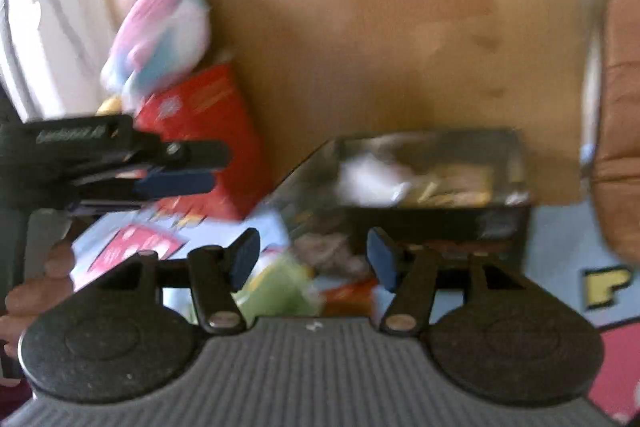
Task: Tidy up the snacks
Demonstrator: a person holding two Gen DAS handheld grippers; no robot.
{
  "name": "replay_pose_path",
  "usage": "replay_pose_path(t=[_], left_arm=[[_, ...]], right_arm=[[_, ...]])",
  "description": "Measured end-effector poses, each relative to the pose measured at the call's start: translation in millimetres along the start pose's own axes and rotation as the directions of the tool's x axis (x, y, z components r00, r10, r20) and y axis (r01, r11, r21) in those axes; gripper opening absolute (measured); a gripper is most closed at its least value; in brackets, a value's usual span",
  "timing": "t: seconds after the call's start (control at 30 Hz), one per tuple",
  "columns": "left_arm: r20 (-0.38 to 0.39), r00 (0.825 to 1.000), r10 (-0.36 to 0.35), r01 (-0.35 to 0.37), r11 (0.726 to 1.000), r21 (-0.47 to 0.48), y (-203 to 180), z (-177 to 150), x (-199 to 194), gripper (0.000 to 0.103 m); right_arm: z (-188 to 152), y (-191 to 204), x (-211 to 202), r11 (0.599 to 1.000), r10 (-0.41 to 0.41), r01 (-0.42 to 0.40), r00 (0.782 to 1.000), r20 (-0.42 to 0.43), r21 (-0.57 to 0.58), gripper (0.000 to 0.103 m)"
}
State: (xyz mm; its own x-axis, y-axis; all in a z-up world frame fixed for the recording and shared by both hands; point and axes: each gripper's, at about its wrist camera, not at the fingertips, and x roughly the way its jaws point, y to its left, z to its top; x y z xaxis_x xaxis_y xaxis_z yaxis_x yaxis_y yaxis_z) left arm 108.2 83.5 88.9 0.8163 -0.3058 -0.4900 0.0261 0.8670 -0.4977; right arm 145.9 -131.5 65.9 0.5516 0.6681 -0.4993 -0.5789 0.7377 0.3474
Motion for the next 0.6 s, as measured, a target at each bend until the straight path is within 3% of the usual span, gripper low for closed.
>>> replay_pose_path(t=[0.07, 0.1, 0.23, 0.37, 0.47, 0.53, 0.6], left_arm=[[-0.017, 1.000, 0.004, -0.004, 1.000, 0.000, 4, -6, -4, 0.047], [-0.020, 1.000, 0.012, -0.012, 1.000, 0.006, 4, -9, -7, 0.047], [-0.056, 0.998, 0.007, -0.007, 1.000, 0.013, 9, -26, -21, 0.047], [-0.086, 0.996, -0.035, 0.037, 0.999, 0.031, 3, -38, -30, 0.047], [-0.115, 0.991, -0.063, 0.068, 0.997, 0.039, -7, -47, -29, 0.047], [-0.136, 0.987, -0.089, 0.096, 0.994, 0.045, -14, -53, -26, 0.047], [-0.161, 0.982, -0.097, 0.109, 0.992, 0.065, -22, -60, -23, 0.047]], right_arm=[[-11, 13, 9, 0.999, 0.008, -0.011, 0.997, -0.076, -0.041, 0.057], [-17, 17, 9, 0.998, 0.006, -0.012, 0.995, -0.100, -0.054, 0.045], [-20, 4, -18, 1.000, 0.001, -0.001, 0.997, -0.079, 0.001, 0.024], [-49, -22, -61, 0.989, 0.010, 0.003, 0.996, -0.090, 0.146, 0.023], [-72, -24, -96, 0.986, -0.101, 0.112, 0.991, -0.091, 0.127, 0.027], [-83, -23, -115, 0.983, -0.131, 0.139, 0.989, -0.074, 0.120, 0.045], [-89, -21, -130, 0.982, -0.154, 0.158, 0.987, -0.048, 0.104, 0.048]])
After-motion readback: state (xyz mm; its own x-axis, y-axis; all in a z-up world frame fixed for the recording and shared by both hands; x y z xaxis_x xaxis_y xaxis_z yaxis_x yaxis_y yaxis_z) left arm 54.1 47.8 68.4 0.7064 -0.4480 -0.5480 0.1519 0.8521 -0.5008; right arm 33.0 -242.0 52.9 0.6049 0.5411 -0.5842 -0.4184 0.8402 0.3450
